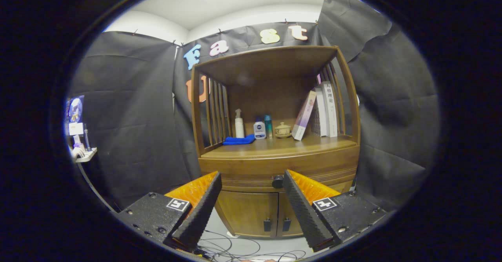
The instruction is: Pull open the drawer, take out the items inside it, and place them on the countertop above the cabinet.
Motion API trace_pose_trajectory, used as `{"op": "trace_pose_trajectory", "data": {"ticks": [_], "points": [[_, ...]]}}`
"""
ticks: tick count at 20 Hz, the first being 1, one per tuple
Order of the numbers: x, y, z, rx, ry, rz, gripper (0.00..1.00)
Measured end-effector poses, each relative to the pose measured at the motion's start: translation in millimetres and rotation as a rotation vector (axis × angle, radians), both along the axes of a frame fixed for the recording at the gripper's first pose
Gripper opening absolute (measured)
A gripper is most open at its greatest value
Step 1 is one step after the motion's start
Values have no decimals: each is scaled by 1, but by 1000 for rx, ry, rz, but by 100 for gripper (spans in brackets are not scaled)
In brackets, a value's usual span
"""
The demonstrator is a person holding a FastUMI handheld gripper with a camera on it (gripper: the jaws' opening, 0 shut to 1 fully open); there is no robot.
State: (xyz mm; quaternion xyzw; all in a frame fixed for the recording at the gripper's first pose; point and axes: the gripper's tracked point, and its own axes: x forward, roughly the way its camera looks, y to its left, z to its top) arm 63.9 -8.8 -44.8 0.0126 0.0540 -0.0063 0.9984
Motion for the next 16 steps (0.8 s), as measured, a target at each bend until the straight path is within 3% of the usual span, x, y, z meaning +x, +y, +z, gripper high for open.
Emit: {"op": "trace_pose_trajectory", "data": {"ticks": [9, 16], "points": [[94, -30, -45, -19, 51, -64, 99], [163, -59, -92, -41, 124, -125, 85]]}}
